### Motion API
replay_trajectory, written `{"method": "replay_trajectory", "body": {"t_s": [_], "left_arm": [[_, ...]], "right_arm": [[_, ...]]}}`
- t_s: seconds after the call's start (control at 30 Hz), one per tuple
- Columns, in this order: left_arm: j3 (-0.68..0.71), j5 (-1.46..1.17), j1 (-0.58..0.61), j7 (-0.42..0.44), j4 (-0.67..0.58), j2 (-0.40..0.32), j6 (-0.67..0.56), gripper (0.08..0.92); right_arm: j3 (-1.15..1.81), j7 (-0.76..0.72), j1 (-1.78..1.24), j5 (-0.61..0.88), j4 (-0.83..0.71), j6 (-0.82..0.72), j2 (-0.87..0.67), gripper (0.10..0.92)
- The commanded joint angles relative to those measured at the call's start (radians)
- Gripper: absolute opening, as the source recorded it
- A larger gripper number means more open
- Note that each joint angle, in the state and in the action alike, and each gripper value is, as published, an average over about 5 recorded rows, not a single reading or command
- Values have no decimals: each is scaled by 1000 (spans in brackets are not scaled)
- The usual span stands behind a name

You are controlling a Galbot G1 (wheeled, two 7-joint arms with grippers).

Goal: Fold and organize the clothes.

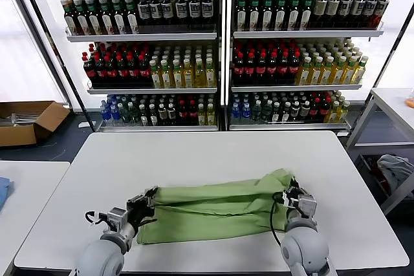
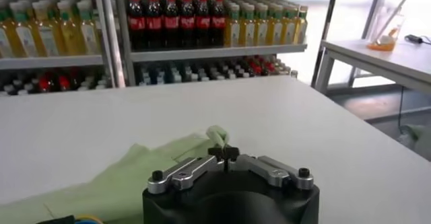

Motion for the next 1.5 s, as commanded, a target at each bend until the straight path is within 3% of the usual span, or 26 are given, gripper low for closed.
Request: {"method": "replay_trajectory", "body": {"t_s": [0.03,0.27,0.4,0.63,0.83,1.1,1.27,1.5], "left_arm": [[-15,31,69,7,-19,-20,-6,86],[-8,53,61,12,-3,-44,-22,94],[-7,62,62,14,-20,-49,-30,184],[-23,81,77,8,-82,-51,-34,383],[-75,111,113,-12,-147,-59,-19,556],[-125,83,158,-62,-140,-124,13,779],[-131,-8,158,-95,-120,-170,32,820],[-130,-59,152,-108,-102,-197,44,823]], "right_arm": [[5,1,-84,-6,25,12,-6,106],[-17,-23,-79,-42,-35,33,1,106],[-21,-23,-77,-55,-57,38,9,124],[-14,-29,-93,-55,-23,58,14,310],[7,-39,-139,-30,105,84,-1,484],[17,-44,-155,0,229,100,-22,709],[16,-46,-164,1,242,103,-25,812],[24,-45,-179,3,255,106,-37,823]]}}
